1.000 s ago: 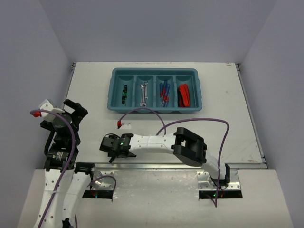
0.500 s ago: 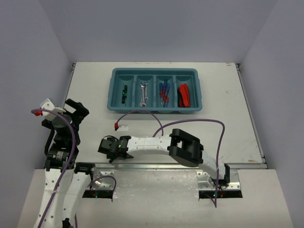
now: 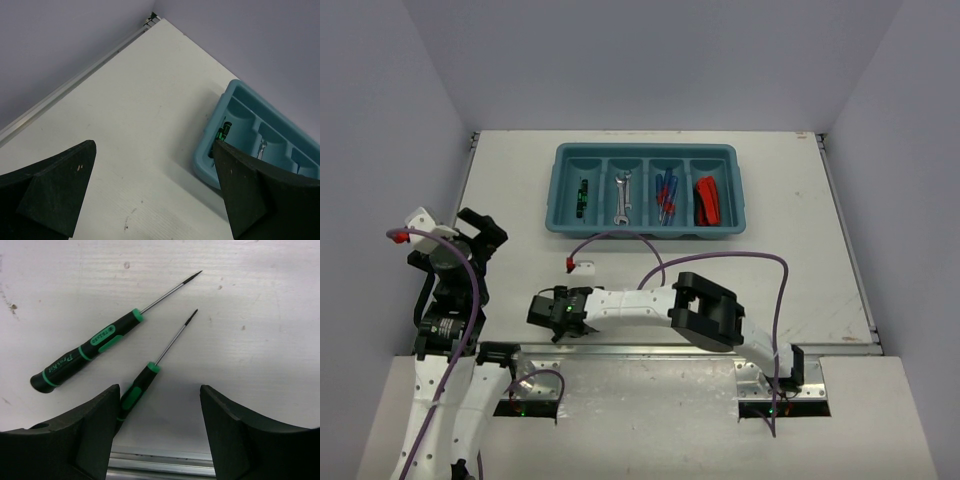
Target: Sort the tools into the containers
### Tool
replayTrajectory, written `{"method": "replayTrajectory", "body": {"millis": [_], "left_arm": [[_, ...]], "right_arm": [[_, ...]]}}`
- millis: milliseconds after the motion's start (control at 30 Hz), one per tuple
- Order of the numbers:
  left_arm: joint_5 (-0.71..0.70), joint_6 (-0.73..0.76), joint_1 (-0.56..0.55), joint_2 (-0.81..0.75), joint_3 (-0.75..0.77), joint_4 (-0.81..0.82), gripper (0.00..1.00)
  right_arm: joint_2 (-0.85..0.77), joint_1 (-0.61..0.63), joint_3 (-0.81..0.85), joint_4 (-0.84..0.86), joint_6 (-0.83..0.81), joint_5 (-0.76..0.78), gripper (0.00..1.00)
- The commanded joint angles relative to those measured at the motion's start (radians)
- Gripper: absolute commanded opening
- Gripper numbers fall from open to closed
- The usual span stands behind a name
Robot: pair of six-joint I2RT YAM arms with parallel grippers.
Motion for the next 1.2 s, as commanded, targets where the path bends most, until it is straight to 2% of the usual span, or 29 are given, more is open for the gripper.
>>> {"method": "replayTrajectory", "body": {"millis": [0,167,467,767,867,1167], "left_arm": [[0.013,0.009,0.000,0.002,-0.001,0.051,1.00],[0.012,0.012,-0.003,0.001,-0.001,0.051,1.00],[0.009,0.015,-0.003,-0.001,-0.002,0.053,1.00],[0.000,0.019,-0.014,-0.007,-0.004,0.054,1.00],[0.000,0.020,-0.015,-0.006,-0.004,0.054,1.00],[0.002,0.026,-0.024,-0.004,-0.005,0.054,1.00]], "right_arm": [[-0.041,0.006,-0.024,-0.066,0.052,0.069,0.65],[-0.044,0.005,-0.040,-0.072,0.053,0.055,0.59],[-0.053,0.005,-0.073,-0.027,0.072,-0.003,0.29],[-0.112,0.004,-0.171,-0.033,0.157,0.025,0.04],[-0.135,0.005,-0.192,-0.037,0.162,0.037,0.00],[-0.254,-0.001,-0.266,-0.024,0.035,0.127,0.00]]}}
